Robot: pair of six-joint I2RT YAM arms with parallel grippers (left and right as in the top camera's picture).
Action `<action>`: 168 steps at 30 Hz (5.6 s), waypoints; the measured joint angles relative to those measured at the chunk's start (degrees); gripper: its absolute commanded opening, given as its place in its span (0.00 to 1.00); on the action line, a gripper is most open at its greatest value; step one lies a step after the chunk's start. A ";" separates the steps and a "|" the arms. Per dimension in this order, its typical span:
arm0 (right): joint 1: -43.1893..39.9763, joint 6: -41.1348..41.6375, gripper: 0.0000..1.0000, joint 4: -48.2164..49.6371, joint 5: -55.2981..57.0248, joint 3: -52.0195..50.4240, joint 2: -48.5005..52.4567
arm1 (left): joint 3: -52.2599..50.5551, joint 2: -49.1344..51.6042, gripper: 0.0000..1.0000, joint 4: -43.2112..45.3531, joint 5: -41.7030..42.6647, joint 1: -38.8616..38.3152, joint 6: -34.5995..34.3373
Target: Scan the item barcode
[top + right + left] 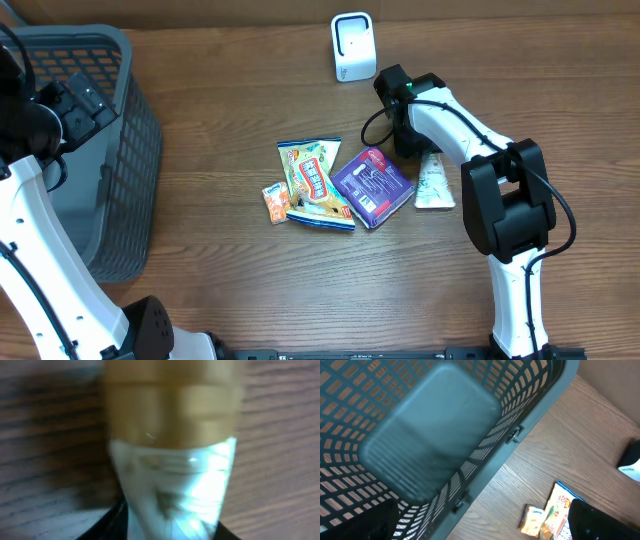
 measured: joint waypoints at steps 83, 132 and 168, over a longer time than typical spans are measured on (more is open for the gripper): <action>12.98 12.26 0.04 -22.29 -12.94 28.87 0.42 | -0.07 0.00 1.00 0.00 -0.15 0.00 0.00; -7.74 -9.86 0.04 -21.81 -57.09 17.99 0.42 | -0.07 0.11 1.00 0.00 -0.15 0.00 0.00; 8.00 5.07 0.04 -5.86 -30.36 10.75 -0.15 | -0.07 0.11 1.00 0.00 -0.15 0.00 0.00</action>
